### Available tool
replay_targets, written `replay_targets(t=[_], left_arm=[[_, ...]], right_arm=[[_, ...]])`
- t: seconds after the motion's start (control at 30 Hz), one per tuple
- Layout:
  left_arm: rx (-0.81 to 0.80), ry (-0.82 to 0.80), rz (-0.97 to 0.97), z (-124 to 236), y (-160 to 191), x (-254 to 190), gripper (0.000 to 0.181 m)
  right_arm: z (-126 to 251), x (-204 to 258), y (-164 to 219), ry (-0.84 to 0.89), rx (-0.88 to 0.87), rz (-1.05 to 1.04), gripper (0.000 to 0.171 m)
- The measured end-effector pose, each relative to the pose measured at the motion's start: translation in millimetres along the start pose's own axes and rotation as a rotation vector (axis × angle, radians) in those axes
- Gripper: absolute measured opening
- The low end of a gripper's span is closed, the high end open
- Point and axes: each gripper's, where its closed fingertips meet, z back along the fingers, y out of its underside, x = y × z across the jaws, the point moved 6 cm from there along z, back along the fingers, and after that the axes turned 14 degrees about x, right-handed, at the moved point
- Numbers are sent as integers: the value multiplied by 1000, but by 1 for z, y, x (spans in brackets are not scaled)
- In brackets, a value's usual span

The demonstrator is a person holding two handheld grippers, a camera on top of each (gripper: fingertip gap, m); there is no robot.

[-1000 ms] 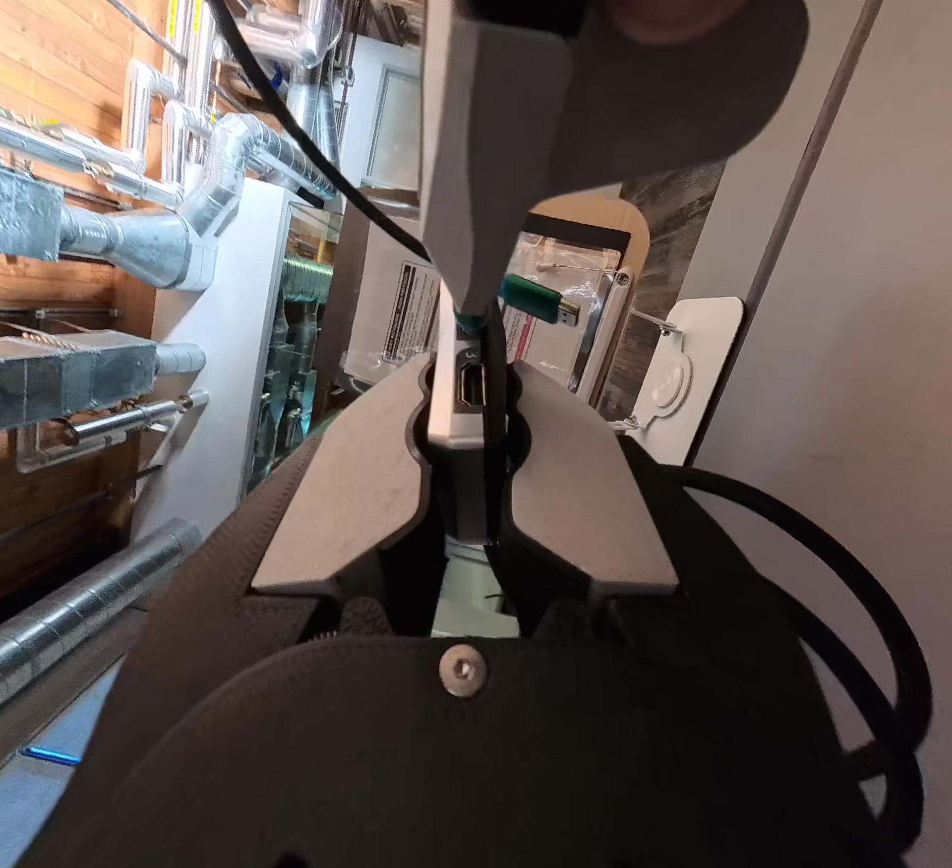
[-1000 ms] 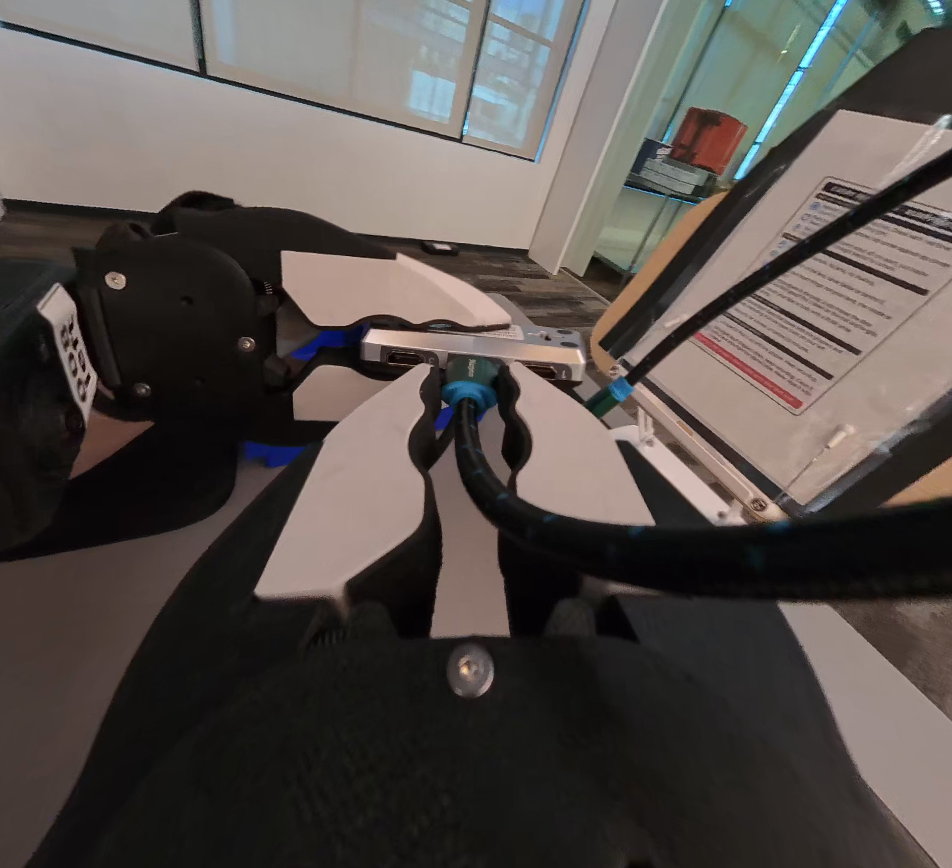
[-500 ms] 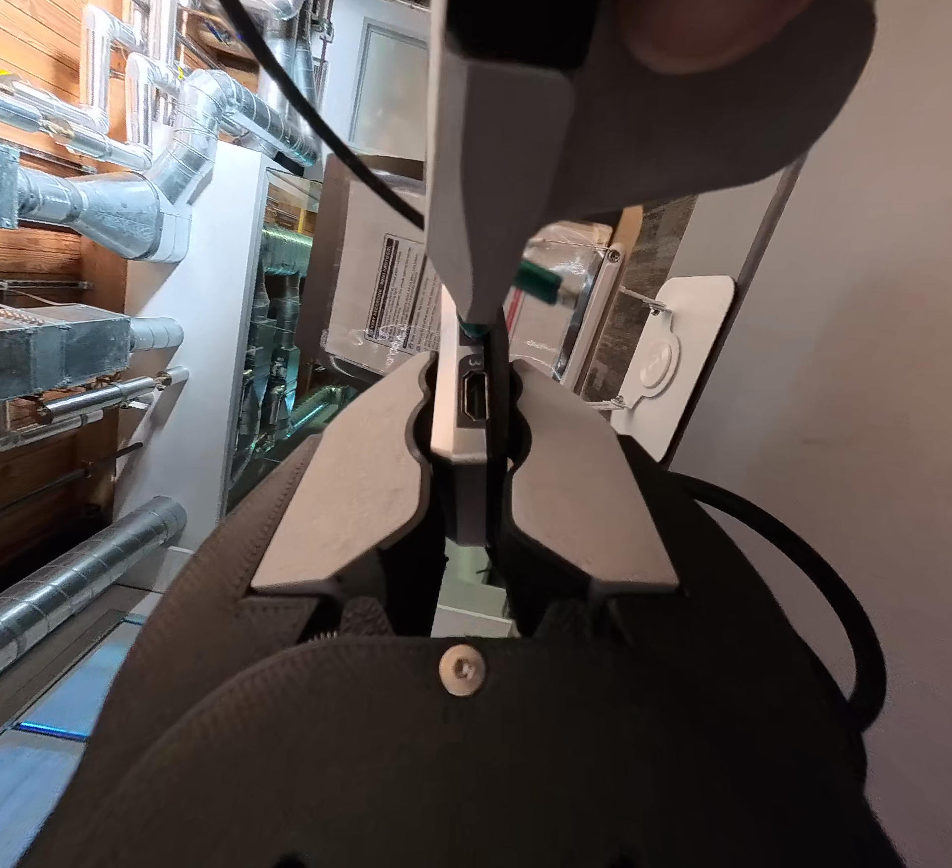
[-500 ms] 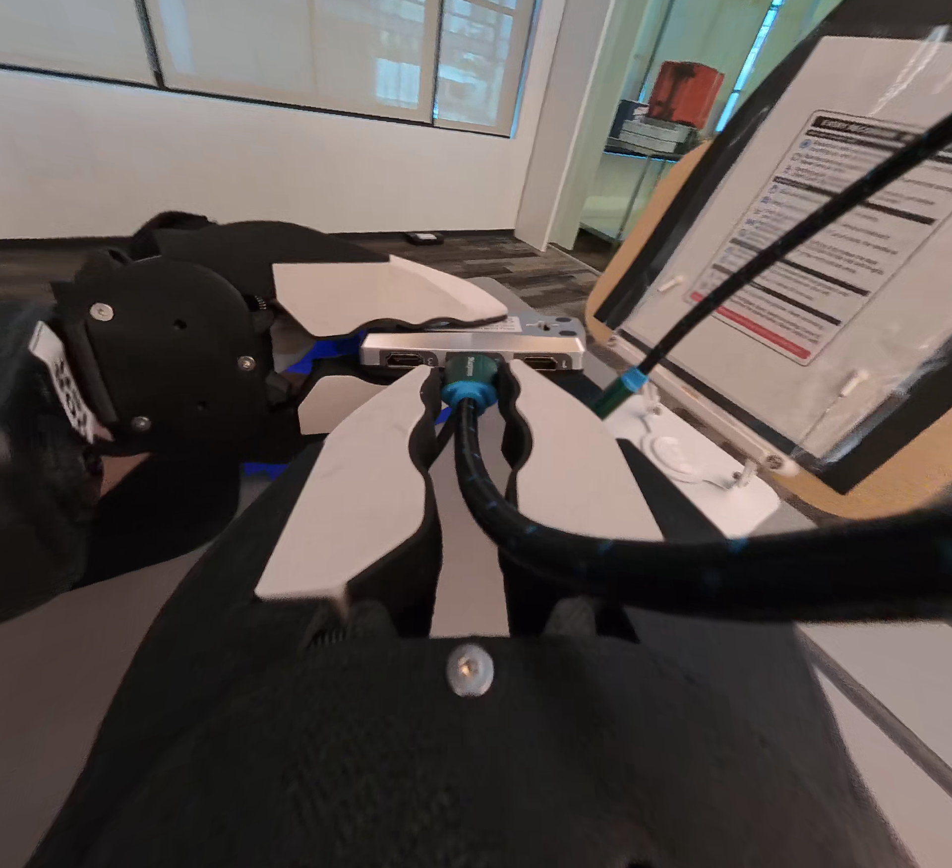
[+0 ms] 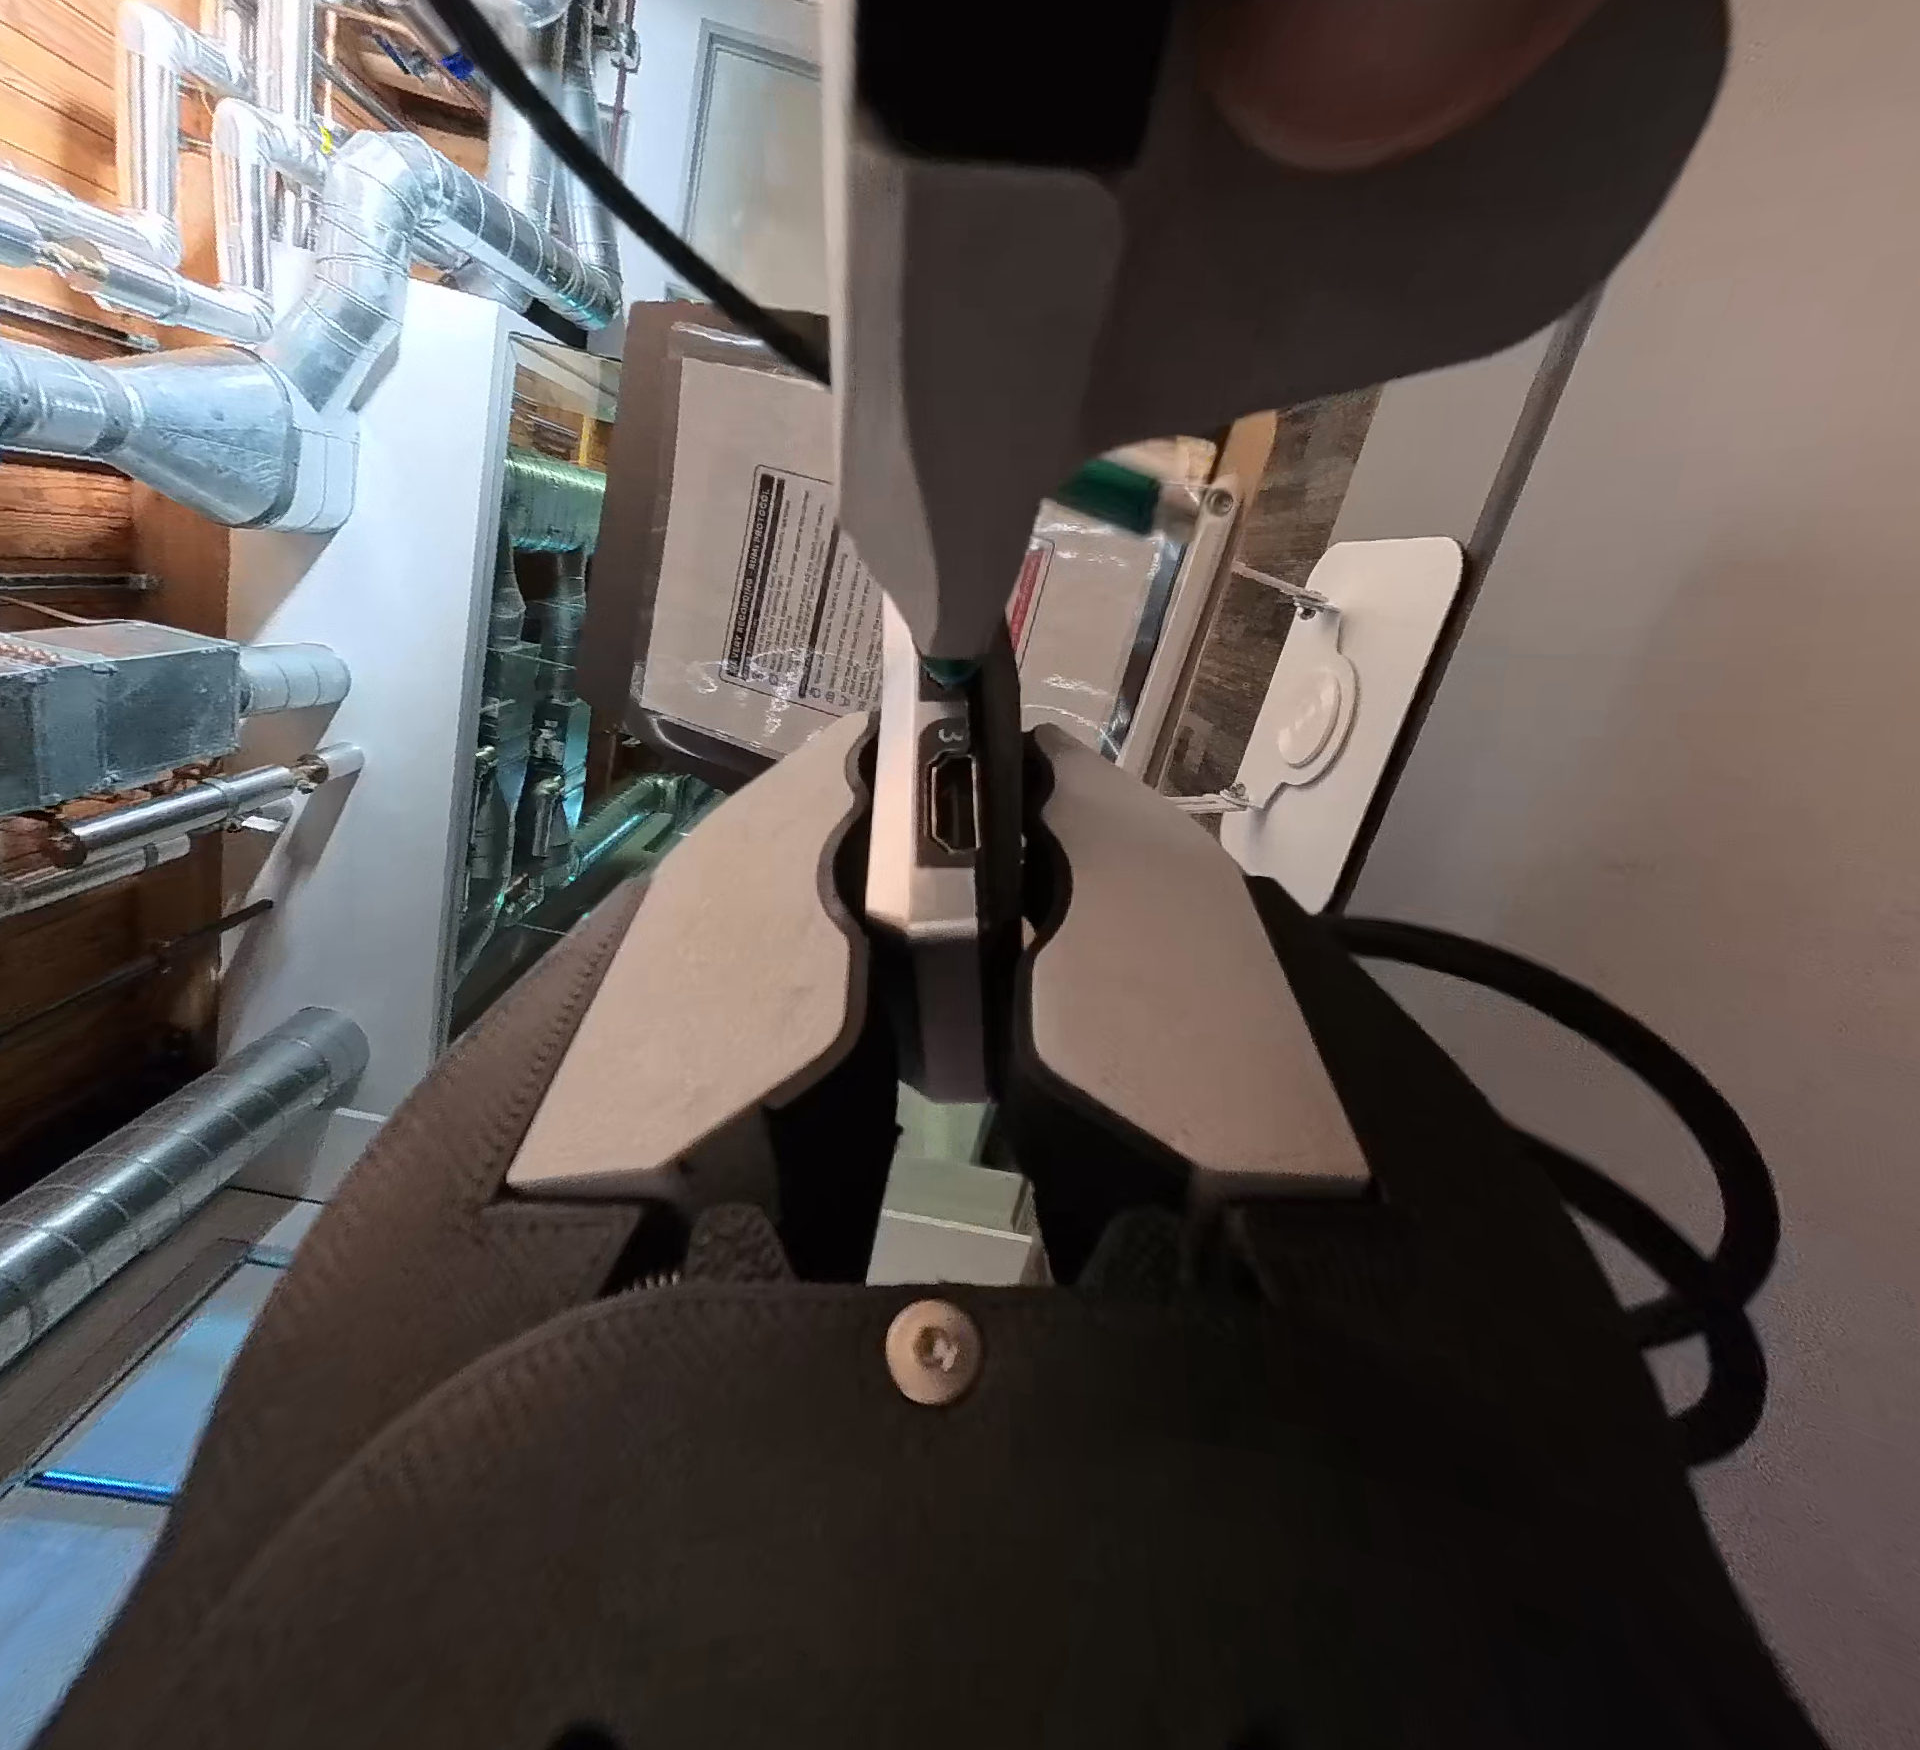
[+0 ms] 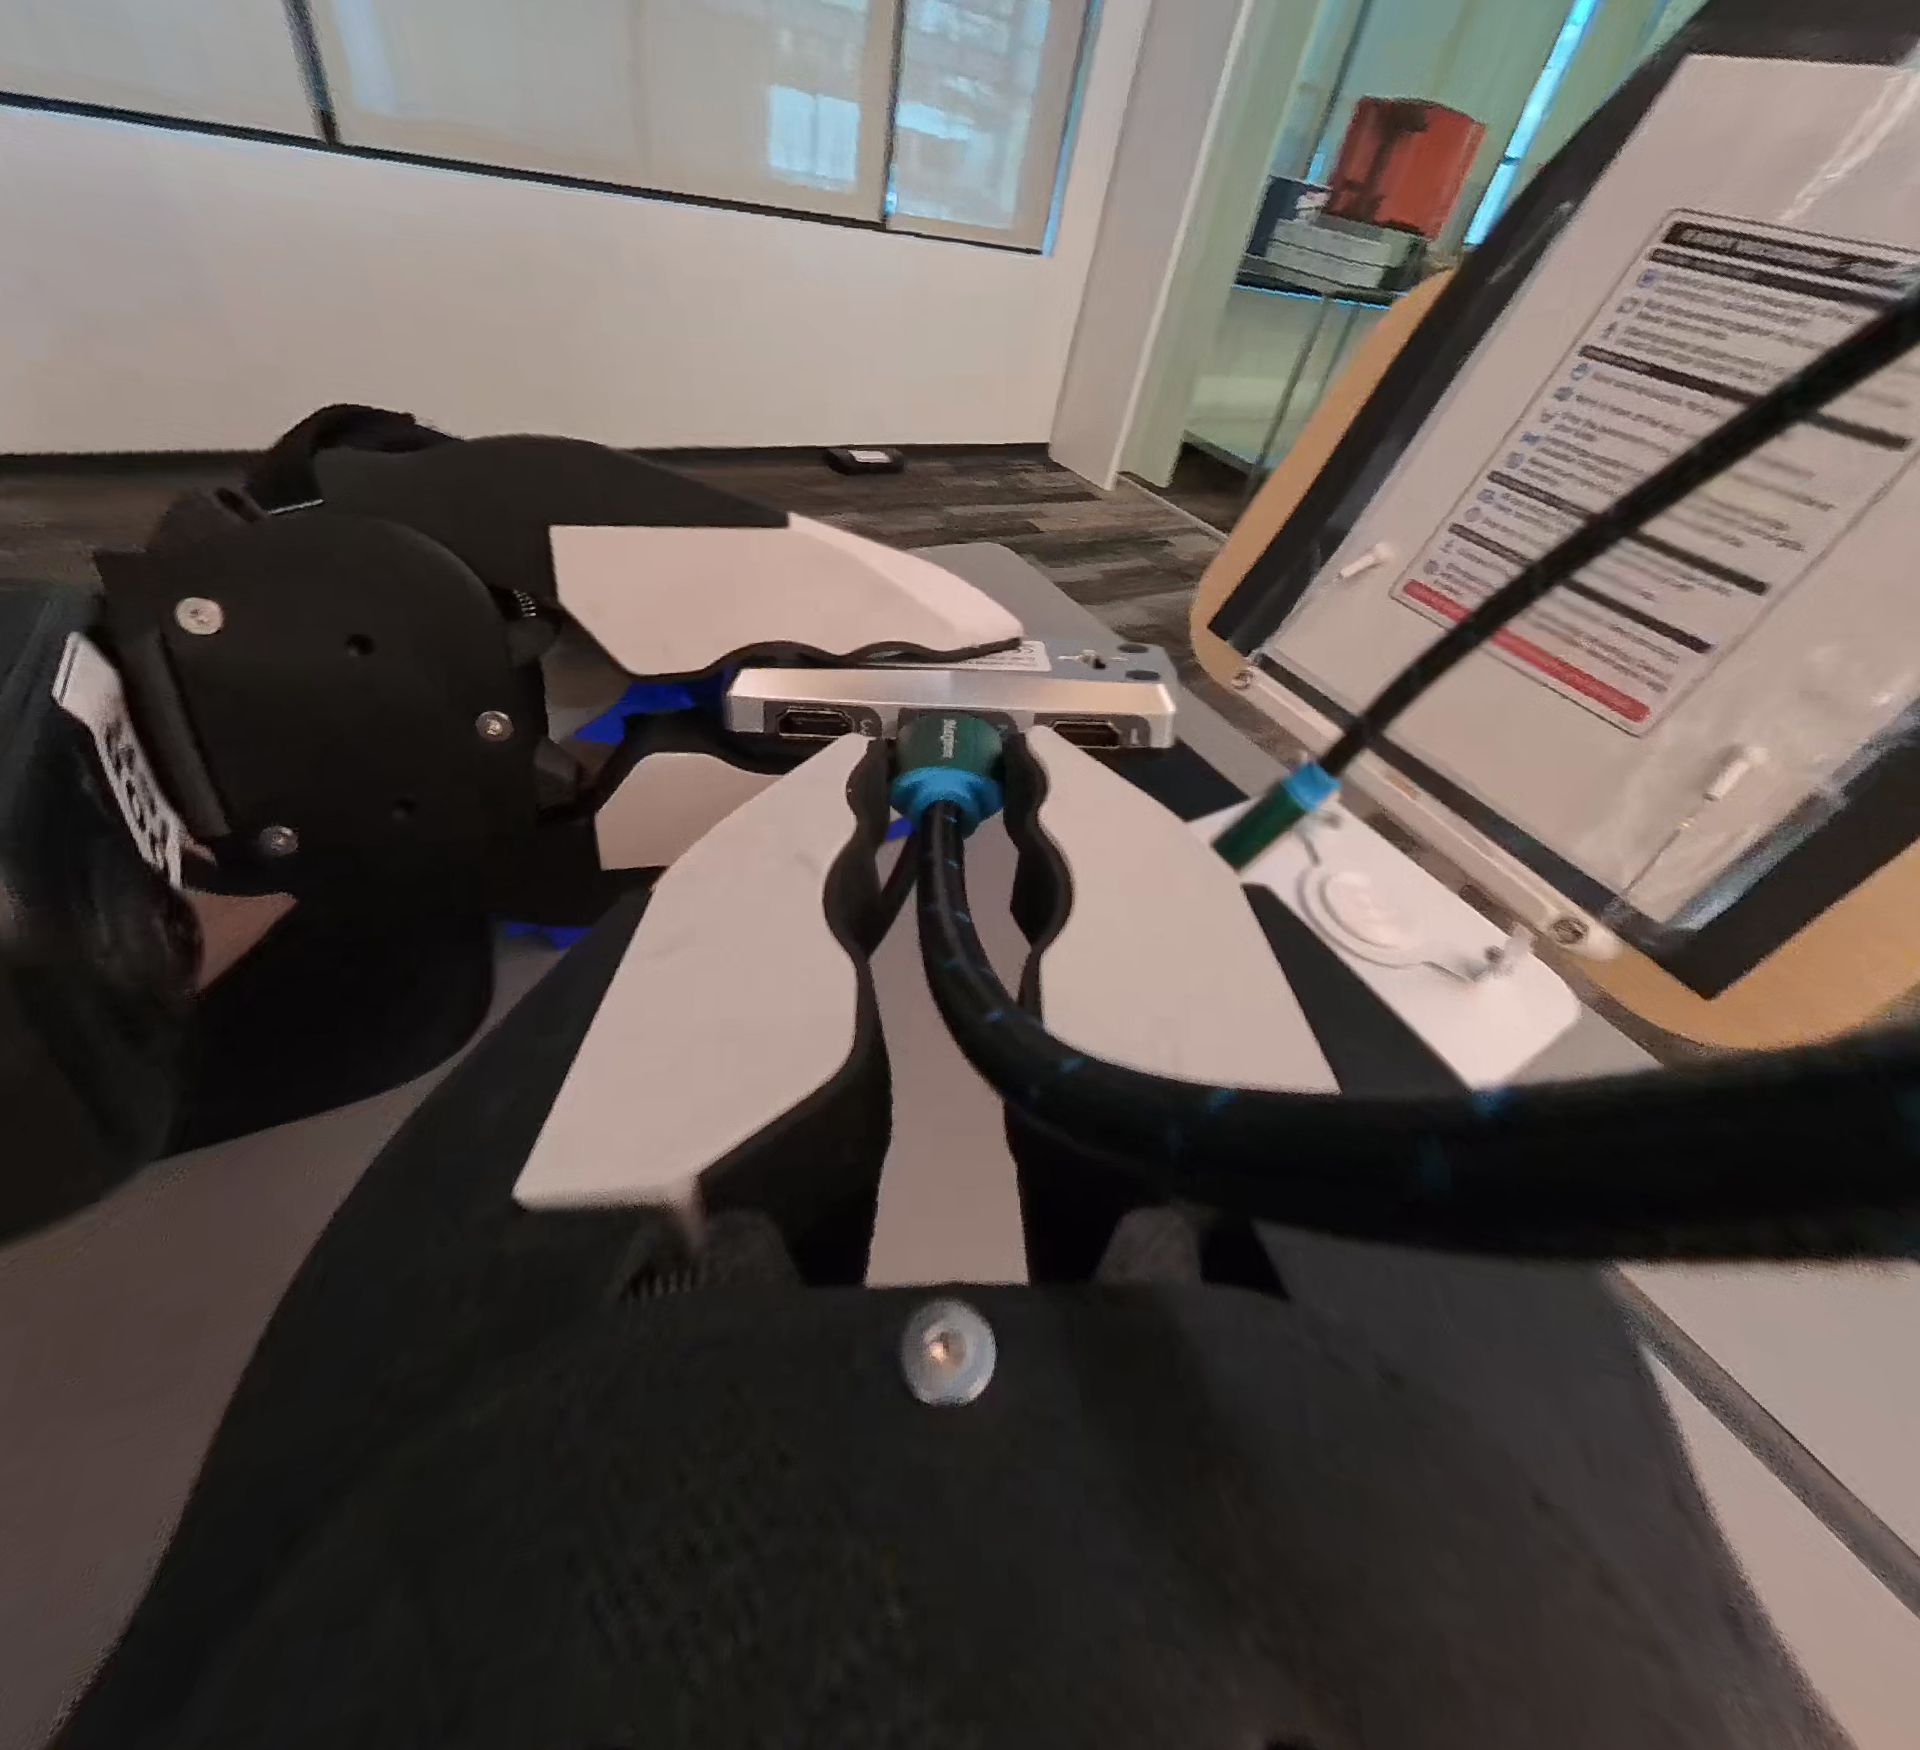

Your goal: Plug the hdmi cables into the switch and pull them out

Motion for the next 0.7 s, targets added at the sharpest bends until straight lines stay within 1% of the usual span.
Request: replay_targets(t=[0.13, 0.2, 0.37, 0.43, 0.47, 0.5, 0.57, 0.6, 0.63, 0.7], left_arm=[[-10, 27, 11, 3, -4, -1, 23], [10, 51, 17, -1, -2, -4, 23], [10, 76, 29, -8, 2, -8, 23], [7, 70, 27, -7, 2, -7, 23], [8, 65, 28, -7, 2, -6, 23], [42, 51, 28, -8, 6, -3, 22], [206, 24, 43, -22, 34, 8, 23], [204, 29, 75, -26, 47, 16, 23], [165, 21, 100, -24, 55, 25, 23], [93, 29, 163, -16, 60, 41, 22]], right_arm=[[3, -11, 5, -168, -23, -111, 22], [-1, -11, 7, -134, -7, -127, 22], [-6, -2, 5, 46, 60, -25, 22], [-5, 0, 4, 56, 62, -6, 22], [-3, -1, 3, 17, 46, -39, 22], [1, -5, 3, -40, 16, -95, 22], [24, -19, -4, -106, -78, -196, 21], [38, -26, -8, -96, -126, -203, 22], [49, -32, -10, -74, -143, -191, 21], [60, -37, -9, -98, -86, -153, 22]])
